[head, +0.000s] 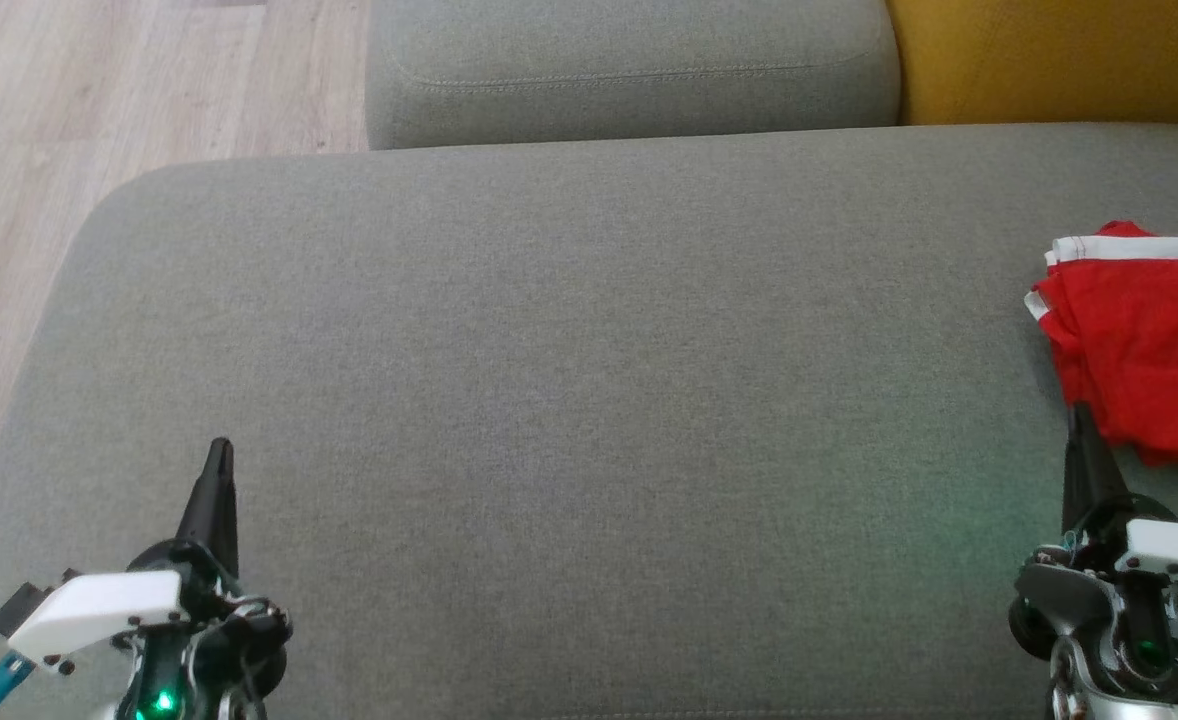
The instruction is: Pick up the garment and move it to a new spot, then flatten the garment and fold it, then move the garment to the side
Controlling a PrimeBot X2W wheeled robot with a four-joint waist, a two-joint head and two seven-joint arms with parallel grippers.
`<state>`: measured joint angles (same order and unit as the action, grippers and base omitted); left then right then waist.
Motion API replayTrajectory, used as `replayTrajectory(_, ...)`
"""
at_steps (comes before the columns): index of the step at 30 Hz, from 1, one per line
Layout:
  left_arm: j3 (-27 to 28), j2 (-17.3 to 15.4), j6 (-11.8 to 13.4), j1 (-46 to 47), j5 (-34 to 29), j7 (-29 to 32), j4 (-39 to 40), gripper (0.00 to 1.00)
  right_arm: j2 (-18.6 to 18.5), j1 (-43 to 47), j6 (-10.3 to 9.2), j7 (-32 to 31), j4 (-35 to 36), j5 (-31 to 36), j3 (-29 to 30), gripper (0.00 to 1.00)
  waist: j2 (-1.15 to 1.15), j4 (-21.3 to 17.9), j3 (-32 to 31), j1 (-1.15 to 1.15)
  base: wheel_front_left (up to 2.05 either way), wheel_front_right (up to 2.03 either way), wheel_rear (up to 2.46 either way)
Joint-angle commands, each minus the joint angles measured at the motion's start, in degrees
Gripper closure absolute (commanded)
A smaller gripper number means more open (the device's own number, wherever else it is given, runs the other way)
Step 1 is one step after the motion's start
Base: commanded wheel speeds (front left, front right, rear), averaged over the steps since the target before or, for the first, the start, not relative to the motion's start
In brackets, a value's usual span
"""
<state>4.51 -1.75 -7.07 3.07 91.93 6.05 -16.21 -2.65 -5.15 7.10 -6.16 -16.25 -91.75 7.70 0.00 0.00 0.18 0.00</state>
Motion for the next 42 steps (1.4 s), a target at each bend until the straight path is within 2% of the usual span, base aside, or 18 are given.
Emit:
replayTrajectory(1,2.0,-1.1,-0.4,3.1,0.3,0.4,2.2,1.00,-0.2,-1.0,0.39,-0.3,2.2,-0.4,-1.2,1.00,0.00,0.0,0.0,0.00,0.00,0.00,0.00)
replayTrajectory(42,2.0,-1.1,-0.4,3.1,0.3,0.4,2.2,1.00,-0.2,-1.0,0.39,-0.3,2.2,-0.4,-1.2,1.00,0.00,0.0,0.0,0.00,0.00,0.00,0.00)
